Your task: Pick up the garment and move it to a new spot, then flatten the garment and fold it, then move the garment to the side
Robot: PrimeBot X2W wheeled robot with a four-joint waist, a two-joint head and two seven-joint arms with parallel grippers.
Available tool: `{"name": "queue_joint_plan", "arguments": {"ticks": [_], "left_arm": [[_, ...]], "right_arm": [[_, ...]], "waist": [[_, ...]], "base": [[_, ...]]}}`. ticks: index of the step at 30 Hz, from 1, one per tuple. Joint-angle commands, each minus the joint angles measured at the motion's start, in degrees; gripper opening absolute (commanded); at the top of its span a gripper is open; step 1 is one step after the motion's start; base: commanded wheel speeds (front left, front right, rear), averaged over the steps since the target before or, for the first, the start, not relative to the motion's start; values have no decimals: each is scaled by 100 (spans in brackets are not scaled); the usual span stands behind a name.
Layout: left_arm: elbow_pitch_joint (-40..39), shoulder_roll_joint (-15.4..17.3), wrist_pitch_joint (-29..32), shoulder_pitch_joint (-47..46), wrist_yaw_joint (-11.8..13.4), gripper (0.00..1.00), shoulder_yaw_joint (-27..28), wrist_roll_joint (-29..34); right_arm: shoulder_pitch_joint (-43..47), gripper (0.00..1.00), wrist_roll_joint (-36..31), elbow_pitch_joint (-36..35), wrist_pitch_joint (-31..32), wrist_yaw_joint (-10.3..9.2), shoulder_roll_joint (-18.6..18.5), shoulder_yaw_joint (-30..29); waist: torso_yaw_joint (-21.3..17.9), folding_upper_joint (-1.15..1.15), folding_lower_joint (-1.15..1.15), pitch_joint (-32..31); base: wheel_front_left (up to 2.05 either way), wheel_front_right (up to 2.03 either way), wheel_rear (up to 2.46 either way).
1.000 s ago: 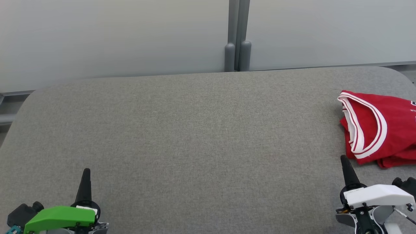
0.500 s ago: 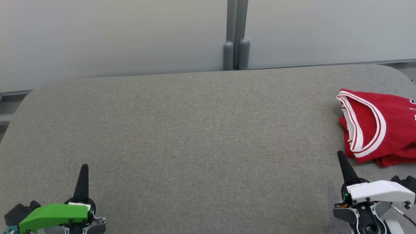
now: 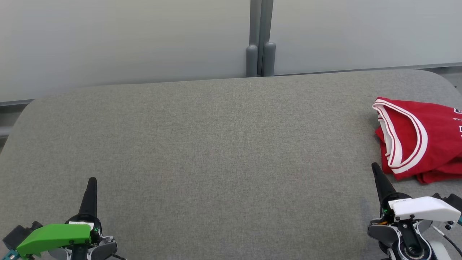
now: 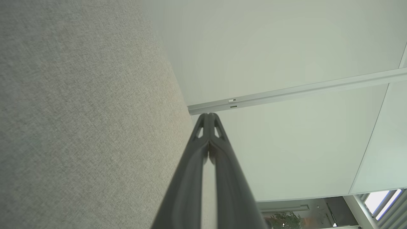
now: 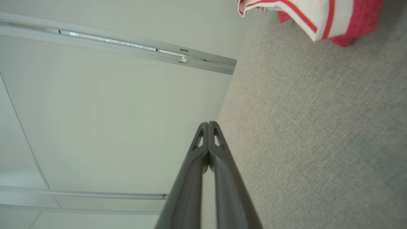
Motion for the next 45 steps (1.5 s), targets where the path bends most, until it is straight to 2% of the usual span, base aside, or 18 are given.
{"name": "queue_joint_plan", "arguments": {"ticks": [1, 28, 45], "left_arm": [[-40, -14, 40, -117, -16, 0, 43, -105], [-144, -98, 320, -208, -20, 0, 207, -1074], [-143, -94, 322, -193, -19, 0, 203, -1054]], "right_arm": [[-77, 0, 161, -43, 48, 3, -37, 13], [-220, 0, 1424, -41, 308, 2, -50, 84], [-217, 0, 1420, -40, 315, 2, -48, 83]], "waist": [[-4, 33, 0, 3], [-68, 41, 0, 63], [-69, 42, 0, 64]], "base": [[0, 0, 0], [0, 0, 0], [0, 0, 0]]}}
